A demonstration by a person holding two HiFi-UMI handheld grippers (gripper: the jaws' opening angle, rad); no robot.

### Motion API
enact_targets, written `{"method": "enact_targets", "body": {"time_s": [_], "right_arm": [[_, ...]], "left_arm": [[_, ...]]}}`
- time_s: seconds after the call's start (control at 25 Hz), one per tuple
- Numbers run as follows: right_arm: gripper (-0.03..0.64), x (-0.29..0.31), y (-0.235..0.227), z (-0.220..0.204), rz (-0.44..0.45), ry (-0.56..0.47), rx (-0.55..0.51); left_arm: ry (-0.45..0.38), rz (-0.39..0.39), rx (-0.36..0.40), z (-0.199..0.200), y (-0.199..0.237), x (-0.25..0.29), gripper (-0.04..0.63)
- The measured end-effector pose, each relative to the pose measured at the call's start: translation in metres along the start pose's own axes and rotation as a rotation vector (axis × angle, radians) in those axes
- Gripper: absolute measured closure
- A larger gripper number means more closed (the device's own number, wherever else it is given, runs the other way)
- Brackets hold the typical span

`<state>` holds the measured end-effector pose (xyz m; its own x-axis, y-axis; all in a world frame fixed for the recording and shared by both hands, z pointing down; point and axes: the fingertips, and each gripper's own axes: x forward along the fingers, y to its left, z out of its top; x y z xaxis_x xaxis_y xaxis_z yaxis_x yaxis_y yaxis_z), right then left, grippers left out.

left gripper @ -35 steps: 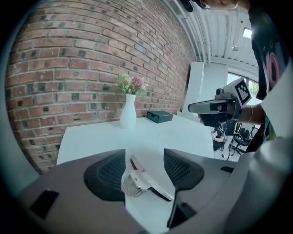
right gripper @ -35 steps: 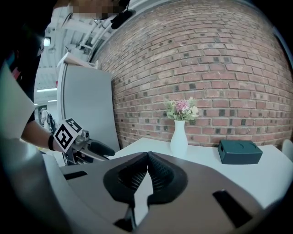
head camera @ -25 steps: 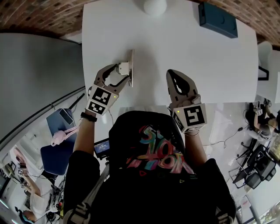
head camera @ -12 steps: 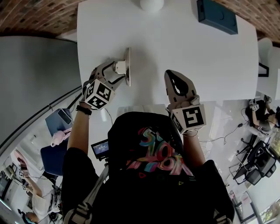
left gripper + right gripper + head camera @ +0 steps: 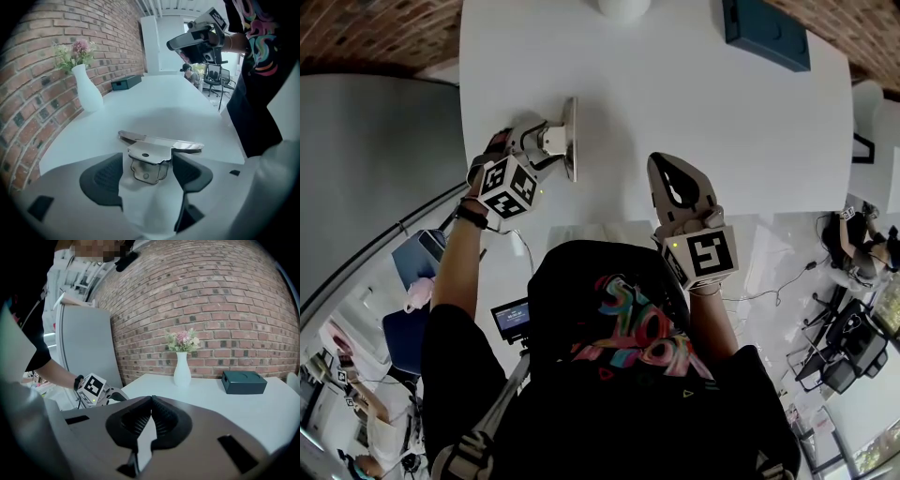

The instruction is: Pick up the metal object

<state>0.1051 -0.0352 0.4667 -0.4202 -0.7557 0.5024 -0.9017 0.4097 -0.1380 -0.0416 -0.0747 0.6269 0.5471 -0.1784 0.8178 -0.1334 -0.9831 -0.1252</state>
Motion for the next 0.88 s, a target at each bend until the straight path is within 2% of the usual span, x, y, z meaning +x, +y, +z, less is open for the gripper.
{"method": "enact_targets", "body": {"time_s": [0.16, 0.24, 0.36, 0.4, 0.48, 0.6, 0.72, 0.88], "right_arm": [[0.598, 0.003, 0.007, -0.001, 0.027, -0.006, 0.002], [0.598, 0.004, 0.007, 0.0, 0.024, -0.011, 0.005], [0.598, 0.007, 0.005, 0.008, 0.014, -0.074, 0.014], [0.598, 0.006, 0.005, 0.005, 0.015, -0.055, 0.01], [0.598, 0.004, 0.005, -0.006, 0.02, 0.006, 0.0], [0.598, 0.005, 0.004, -0.002, 0.018, -0.017, 0.01], [0.598, 0.005, 0.005, -0.007, 0.016, 0.021, 0.007], [0.598, 0.006, 0.005, -0.005, 0.017, 0.023, 0.01]], "left_arm": [[0.009, -0.029, 0.059, 0.0, 0.0, 0.001, 0.285], [0.019, -0.046, 0.095, 0.002, -0.001, 0.002, 0.285], [0.029, -0.062, 0.146, 0.006, -0.002, 0.005, 0.285], [0.032, -0.067, 0.155, 0.006, -0.003, 0.006, 0.287], [0.036, -0.075, 0.162, 0.006, -0.003, 0.007, 0.287], [0.047, -0.098, 0.169, 0.006, -0.005, 0.008, 0.287], [0.051, -0.143, 0.164, 0.004, -0.006, 0.009, 0.288], [0.038, -0.195, 0.165, 0.004, -0.006, 0.009, 0.288]]}}
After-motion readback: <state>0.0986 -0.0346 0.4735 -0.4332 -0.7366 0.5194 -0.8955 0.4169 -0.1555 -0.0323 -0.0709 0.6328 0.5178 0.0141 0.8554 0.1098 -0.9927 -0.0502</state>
